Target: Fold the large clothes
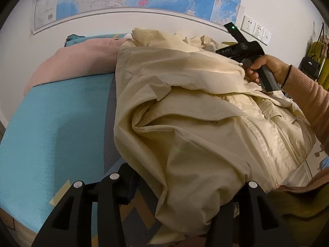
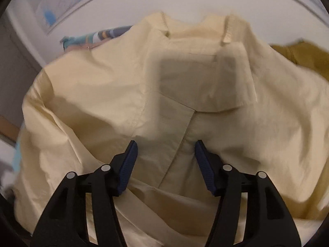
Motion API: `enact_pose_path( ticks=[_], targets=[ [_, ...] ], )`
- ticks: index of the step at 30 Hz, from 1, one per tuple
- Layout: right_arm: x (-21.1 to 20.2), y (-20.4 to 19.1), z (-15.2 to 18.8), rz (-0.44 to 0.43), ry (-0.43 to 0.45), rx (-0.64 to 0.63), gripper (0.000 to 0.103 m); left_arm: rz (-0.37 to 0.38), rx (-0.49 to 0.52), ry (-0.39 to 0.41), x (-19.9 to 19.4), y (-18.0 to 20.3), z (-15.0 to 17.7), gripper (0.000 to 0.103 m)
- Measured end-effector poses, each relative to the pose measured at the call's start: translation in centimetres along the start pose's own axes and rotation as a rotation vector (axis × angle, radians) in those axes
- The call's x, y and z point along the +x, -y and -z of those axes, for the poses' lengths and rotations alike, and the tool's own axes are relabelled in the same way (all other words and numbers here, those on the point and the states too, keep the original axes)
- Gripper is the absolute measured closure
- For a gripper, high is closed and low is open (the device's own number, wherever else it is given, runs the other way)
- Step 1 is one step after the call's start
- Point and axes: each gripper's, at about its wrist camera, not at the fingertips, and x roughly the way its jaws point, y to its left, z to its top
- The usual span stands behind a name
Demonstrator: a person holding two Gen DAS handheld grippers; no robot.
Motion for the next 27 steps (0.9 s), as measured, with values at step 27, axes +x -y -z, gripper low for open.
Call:
enact_pose_path(
  ticks=[27],
  targets=[
    [-3.3, 3.4, -0.1, 0.038, 0.149, 0.036, 0.066, -0.030, 0.065, 0.016, -0.9, -1.4, 0.5, 0.053]
  ],
)
